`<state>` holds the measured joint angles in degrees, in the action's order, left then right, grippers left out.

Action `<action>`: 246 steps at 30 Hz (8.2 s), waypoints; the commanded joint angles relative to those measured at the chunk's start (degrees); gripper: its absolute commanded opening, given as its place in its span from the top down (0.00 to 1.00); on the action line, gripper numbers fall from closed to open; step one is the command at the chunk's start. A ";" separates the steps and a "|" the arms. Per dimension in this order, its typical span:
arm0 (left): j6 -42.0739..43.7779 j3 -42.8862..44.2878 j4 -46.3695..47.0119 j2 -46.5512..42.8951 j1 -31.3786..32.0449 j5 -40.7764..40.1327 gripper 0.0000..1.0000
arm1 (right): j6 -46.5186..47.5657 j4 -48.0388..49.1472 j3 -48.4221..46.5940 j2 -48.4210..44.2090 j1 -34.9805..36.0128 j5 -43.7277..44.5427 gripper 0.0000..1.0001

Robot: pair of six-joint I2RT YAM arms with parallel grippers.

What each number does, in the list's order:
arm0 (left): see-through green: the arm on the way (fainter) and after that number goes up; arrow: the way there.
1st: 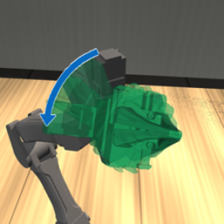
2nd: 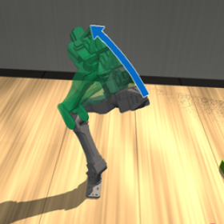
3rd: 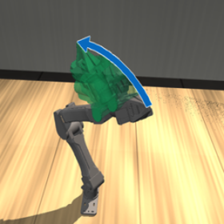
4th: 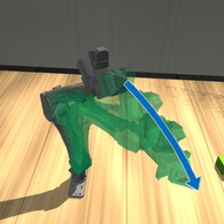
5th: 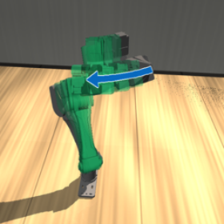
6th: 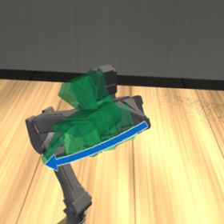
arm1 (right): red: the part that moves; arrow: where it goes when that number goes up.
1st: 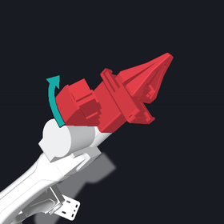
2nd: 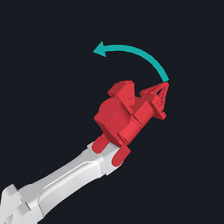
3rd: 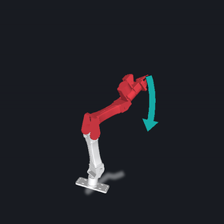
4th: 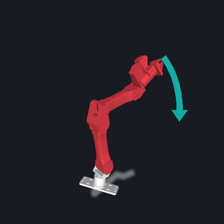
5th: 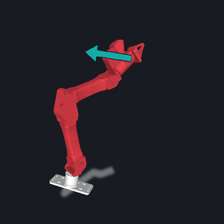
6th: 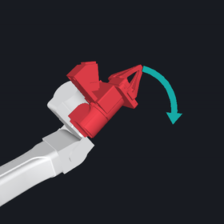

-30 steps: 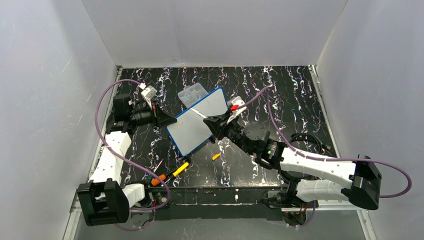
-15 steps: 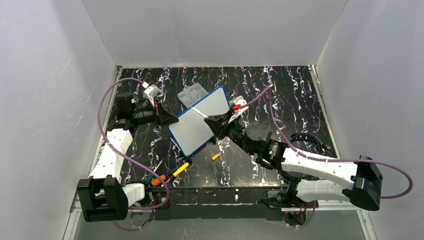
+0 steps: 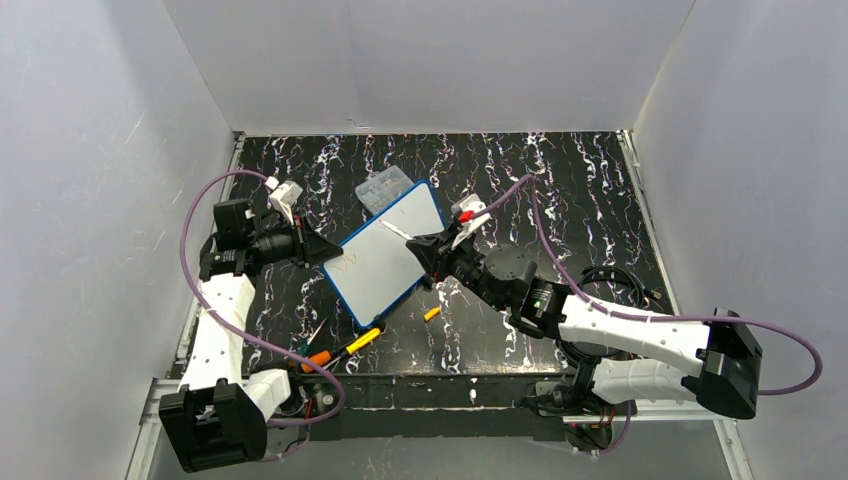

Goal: Write a sentence on the whiteboard

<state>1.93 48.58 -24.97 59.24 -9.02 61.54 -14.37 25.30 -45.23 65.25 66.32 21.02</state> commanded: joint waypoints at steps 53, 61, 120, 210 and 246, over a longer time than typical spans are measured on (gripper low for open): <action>9.56 15.94 -12.85 17.59 13.32 -6.26 1.00 | -1.23 -7.56 5.59 -13.13 -0.32 7.49 0.99; 9.34 12.43 -13.77 14.21 13.33 -6.17 1.00 | 0.01 -6.69 5.40 -11.10 -0.25 1.98 0.99; 8.43 11.02 -11.22 14.90 13.24 -7.66 1.00 | 7.85 11.01 -2.75 16.10 -0.14 -17.80 0.99; 8.84 11.52 -11.77 15.59 13.23 -7.05 1.00 | 6.28 9.71 -2.83 18.48 0.12 -14.96 0.99; 8.90 11.59 -11.77 15.47 13.24 -7.05 1.00 | 4.26 3.57 1.70 14.51 1.37 -9.16 0.99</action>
<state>10.46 60.34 -33.28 75.22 3.88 52.77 -9.87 28.67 -43.22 81.54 67.55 8.16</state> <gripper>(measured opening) 0.061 0.217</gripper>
